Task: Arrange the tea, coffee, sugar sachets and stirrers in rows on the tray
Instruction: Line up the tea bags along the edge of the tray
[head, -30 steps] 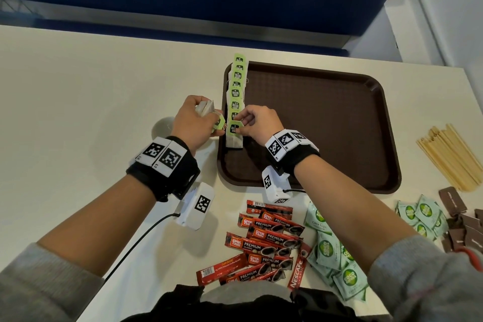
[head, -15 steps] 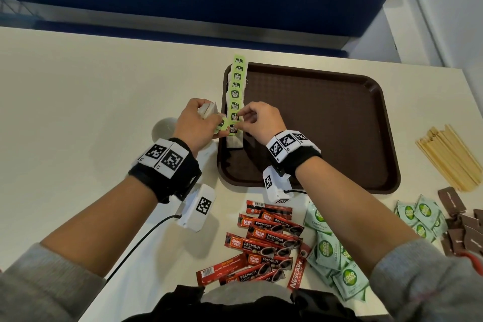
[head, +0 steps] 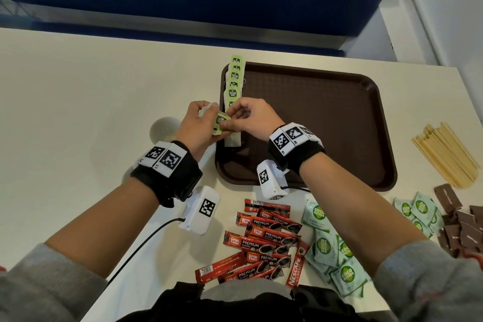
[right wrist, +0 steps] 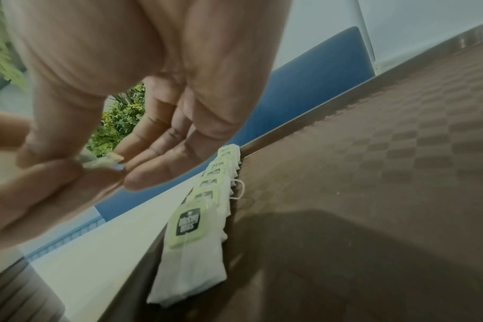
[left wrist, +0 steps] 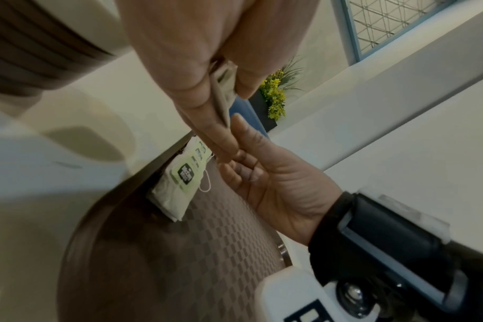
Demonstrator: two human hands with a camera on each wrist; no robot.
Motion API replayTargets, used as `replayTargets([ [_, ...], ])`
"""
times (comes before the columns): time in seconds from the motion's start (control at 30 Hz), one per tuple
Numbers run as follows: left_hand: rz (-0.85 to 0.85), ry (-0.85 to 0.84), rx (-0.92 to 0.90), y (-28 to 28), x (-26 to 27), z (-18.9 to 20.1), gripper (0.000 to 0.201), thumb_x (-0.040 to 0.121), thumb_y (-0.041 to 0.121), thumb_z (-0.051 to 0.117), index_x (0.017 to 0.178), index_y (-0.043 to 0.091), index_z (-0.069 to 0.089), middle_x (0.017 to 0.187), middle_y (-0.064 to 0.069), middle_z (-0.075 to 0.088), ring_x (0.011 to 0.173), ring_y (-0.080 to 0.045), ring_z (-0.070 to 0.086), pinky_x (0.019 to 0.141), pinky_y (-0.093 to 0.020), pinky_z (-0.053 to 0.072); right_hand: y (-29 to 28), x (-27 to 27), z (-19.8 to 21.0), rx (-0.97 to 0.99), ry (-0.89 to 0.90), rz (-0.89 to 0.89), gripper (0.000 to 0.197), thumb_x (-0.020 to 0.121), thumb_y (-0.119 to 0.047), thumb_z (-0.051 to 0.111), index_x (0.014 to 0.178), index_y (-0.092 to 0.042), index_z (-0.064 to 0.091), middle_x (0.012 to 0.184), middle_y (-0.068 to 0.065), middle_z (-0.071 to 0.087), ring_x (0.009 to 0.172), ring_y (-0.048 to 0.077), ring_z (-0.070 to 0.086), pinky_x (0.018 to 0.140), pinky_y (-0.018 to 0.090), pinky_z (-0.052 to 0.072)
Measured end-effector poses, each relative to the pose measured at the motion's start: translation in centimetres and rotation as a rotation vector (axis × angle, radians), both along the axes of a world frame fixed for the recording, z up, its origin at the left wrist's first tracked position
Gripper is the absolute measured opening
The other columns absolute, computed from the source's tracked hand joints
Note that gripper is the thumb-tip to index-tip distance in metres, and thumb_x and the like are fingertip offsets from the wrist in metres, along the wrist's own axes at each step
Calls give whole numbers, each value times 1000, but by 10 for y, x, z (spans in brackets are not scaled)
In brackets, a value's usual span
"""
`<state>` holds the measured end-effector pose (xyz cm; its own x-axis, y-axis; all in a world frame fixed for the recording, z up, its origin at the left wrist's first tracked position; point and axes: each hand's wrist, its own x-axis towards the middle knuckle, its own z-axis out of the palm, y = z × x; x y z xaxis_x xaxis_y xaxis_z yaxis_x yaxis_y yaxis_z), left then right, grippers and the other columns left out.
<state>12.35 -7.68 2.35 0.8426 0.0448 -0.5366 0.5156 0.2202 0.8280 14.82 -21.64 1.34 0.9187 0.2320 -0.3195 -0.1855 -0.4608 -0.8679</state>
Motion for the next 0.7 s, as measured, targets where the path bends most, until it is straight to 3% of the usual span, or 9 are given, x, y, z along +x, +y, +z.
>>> replayTargets([
  [0.13, -5, -23, 19, -2, -1, 0, 11, 99, 21, 47, 105, 15, 42, 111, -14, 55, 89, -20, 64, 69, -27, 59, 0, 0, 4, 93, 16, -23, 22, 74, -5, 77, 77, -18, 60, 74, 5, 59, 70, 16, 57, 74, 36, 53],
  [0.23, -2, -43, 85, 0, -1, -4, 16, 97, 23, 51, 107, 13, 43, 106, -8, 56, 86, -17, 65, 74, -29, 58, -3, 1, 8, 139, 7, -41, 19, 80, -1, 70, 80, -17, 61, 76, 5, 58, 74, 19, 58, 71, 29, 54],
  [0.37, -13, -57, 184, 4, -1, -8, 10, 96, 24, 54, 98, 15, 49, 105, -7, 57, 87, -16, 63, 69, -26, 58, -9, 4, 11, 116, -52, -44, 20, 89, 1, 56, 88, -18, 66, 98, 14, 66, 90, 33, 61, 88, 44, 52],
  [0.43, -61, -81, 262, 6, -2, -10, 7, 95, 25, 56, 89, 21, 53, 98, -4, 58, 89, -19, 62, 67, -27, 58, -10, 4, 14, 86, -63, 6, 23, 91, 3, 52, 93, -15, 67, 104, 16, 66, 92, 36, 59, 88, 37, 52],
  [0.53, -139, -115, 347, 7, -5, -12, 7, 92, 27, 59, 94, 20, 58, 93, -2, 59, 88, -20, 61, 76, -37, 58, -11, 3, 17, 37, -103, 87, 25, 90, 5, 52, 102, -10, 67, 103, 10, 65, 90, 14, 56, 79, 13, 50],
  [0.63, -238, -115, 361, 6, -9, -12, 14, 90, 26, 63, 98, 15, 61, 91, -5, 64, 75, -17, 64, 70, -33, 59, -9, 3, 18, 48, -103, 110, 25, 88, 5, 55, 106, -8, 68, 88, -6, 62, 79, -3, 56, 75, 8, 47],
  [0.7, -299, -121, 405, 6, -10, -13, 15, 89, 23, 65, 99, 12, 63, 89, -8, 65, 69, -16, 64, 65, -26, 58, -8, 3, 16, 75, -95, 95, 23, 86, 4, 59, 106, -5, 68, 82, -10, 60, 72, -9, 56, 76, 9, 47],
])
